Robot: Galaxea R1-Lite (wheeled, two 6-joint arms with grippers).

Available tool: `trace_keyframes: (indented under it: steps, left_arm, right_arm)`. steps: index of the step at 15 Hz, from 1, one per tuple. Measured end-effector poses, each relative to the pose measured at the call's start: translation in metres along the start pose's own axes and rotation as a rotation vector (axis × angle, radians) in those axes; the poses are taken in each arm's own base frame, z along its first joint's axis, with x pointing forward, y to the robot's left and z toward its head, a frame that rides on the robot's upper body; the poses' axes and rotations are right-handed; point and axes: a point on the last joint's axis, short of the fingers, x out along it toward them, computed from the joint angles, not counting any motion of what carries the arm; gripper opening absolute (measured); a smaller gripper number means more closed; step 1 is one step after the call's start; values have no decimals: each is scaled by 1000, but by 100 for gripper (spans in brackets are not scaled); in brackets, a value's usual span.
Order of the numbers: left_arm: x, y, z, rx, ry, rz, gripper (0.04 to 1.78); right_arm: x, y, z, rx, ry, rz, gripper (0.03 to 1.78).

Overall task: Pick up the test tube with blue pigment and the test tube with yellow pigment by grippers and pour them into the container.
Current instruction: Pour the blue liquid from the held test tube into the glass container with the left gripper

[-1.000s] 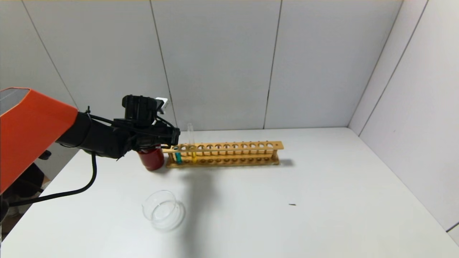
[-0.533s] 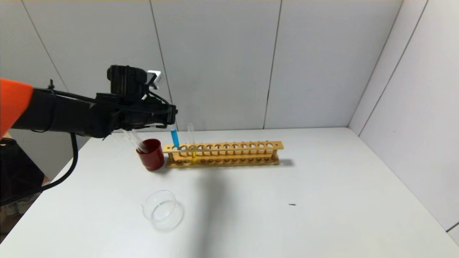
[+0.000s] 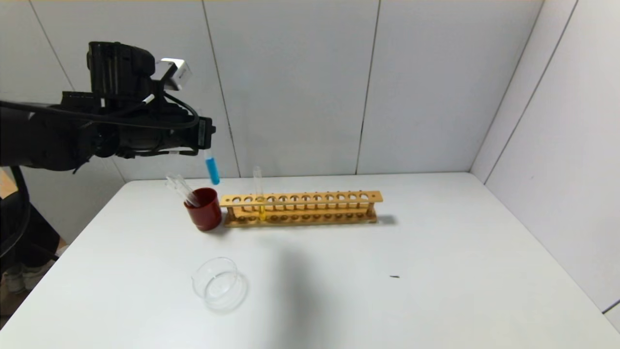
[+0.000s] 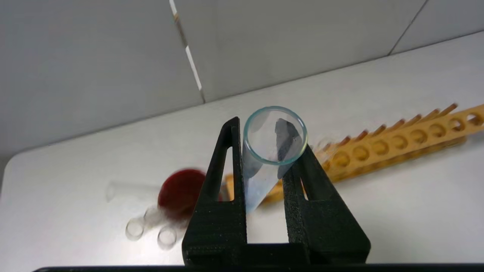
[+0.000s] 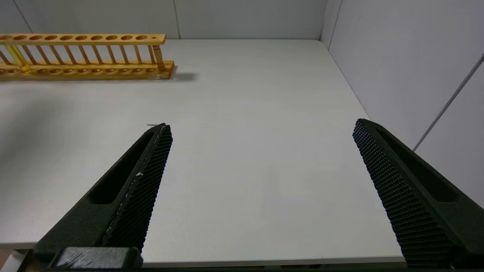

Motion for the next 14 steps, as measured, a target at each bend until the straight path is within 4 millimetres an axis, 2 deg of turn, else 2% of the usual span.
trace_keyframes:
  steps: [6,9,12,14]
  left_arm:
    - [-49,14,-54,-13,104,102,33]
    - [-54,19,-74,9,-2,120,33]
    - [-56,23,-85,141,-104,125,33]
    - [-60,24,-90,222,-99,82,33]
  right_arm:
    - [0,0,0,0,0,0,175]
    - [0,0,0,0,0,0,175]
    - [0,0,0,0,0,0,175]
    - [0,0,0,1,0,0,175]
